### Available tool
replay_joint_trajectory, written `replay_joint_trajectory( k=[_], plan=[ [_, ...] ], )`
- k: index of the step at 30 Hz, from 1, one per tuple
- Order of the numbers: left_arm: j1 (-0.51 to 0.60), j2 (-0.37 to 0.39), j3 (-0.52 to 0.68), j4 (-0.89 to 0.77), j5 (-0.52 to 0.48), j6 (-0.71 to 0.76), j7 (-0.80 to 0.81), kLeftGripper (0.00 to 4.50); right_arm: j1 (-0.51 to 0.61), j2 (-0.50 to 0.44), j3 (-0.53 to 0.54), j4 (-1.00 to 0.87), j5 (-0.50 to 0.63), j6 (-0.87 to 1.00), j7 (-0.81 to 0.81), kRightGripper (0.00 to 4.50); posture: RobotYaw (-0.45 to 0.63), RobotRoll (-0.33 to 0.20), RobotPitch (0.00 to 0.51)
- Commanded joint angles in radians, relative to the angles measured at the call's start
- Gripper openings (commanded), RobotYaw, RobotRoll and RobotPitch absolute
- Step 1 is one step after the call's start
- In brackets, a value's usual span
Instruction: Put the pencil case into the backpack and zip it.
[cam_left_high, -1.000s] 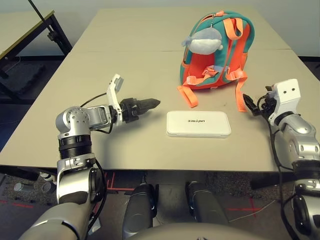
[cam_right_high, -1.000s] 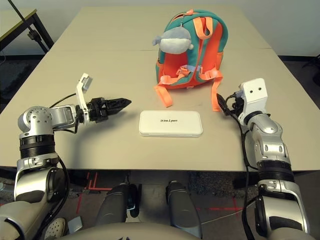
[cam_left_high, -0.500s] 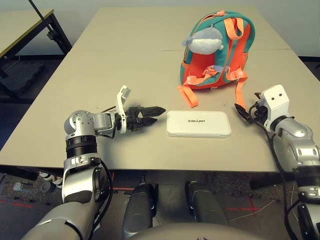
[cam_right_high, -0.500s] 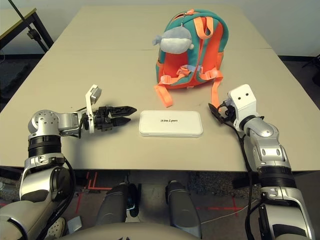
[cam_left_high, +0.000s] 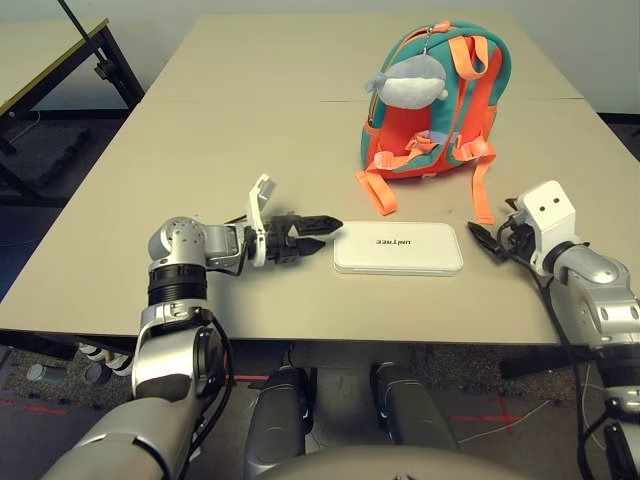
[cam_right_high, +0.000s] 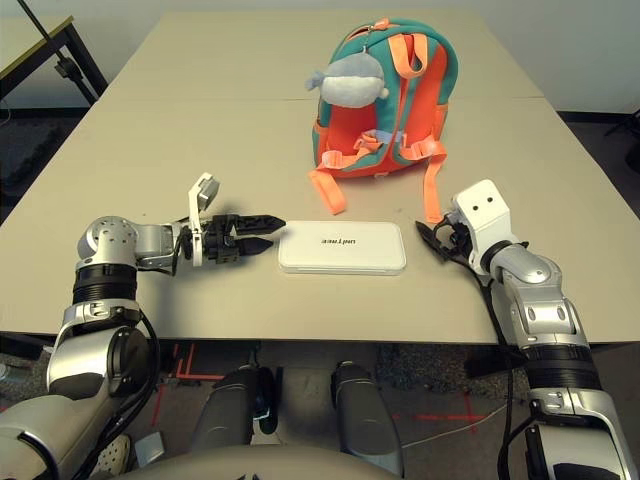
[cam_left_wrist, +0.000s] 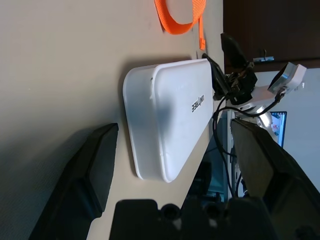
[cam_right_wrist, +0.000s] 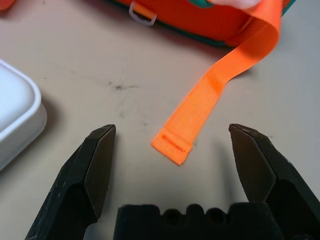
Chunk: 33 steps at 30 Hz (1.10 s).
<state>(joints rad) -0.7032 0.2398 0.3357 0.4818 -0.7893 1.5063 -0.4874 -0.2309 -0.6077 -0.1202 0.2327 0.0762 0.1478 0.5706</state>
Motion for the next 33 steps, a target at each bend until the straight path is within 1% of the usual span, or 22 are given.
replay_joint_trajectory(
  k=[1, 6, 7, 9, 11, 17, 18, 26, 33],
  plan=[
    [-0.002, -0.007, -0.027, 0.024, 0.029, 0.006, 0.003, 4.49, 0.014, -0.017, 0.021, -0.022, -0.01, 0.024, 0.021, 4.48, -0.22, 0.0, 0.135],
    [0.002, -0.002, -0.032, 0.045, 0.035, 0.007, -0.013, 4.49, 0.018, -0.048, 0.05, -0.037, -0.028, 0.045, 0.066, 4.48, -0.21, 0.0, 0.135],
    [0.004, -0.002, -0.035, 0.052, 0.04, 0.001, -0.014, 4.5, 0.018, -0.053, 0.056, -0.04, -0.031, 0.048, 0.071, 4.11, -0.21, 0.0, 0.135],
    [0.006, -0.001, -0.038, 0.061, 0.046, -0.005, -0.018, 4.5, 0.017, -0.059, 0.062, -0.043, -0.037, 0.052, 0.078, 3.55, -0.21, 0.0, 0.135],
    [0.006, -0.001, -0.043, 0.062, 0.048, -0.004, -0.023, 4.5, 0.018, -0.063, 0.066, -0.046, -0.043, 0.056, 0.084, 2.8, -0.21, 0.0, 0.135],
    [0.005, -0.003, -0.054, 0.062, 0.056, -0.01, -0.03, 4.5, 0.028, -0.098, 0.096, -0.063, -0.057, 0.065, 0.139, 0.29, -0.22, 0.0, 0.131],
    [0.005, -0.004, -0.055, 0.062, 0.057, -0.011, -0.03, 4.5, 0.029, -0.108, 0.103, -0.07, -0.057, 0.069, 0.157, 0.04, -0.22, 0.0, 0.129],
    [0.004, -0.007, -0.061, 0.062, 0.062, -0.012, -0.038, 4.5, 0.038, -0.174, 0.144, -0.138, -0.041, 0.124, 0.291, 0.04, -0.22, 0.0, 0.128],
    [0.005, -0.013, -0.064, 0.062, 0.064, -0.014, -0.038, 4.5, 0.045, -0.179, 0.156, -0.207, -0.022, 0.183, 0.359, 0.04, -0.22, 0.0, 0.128]
  ],
)
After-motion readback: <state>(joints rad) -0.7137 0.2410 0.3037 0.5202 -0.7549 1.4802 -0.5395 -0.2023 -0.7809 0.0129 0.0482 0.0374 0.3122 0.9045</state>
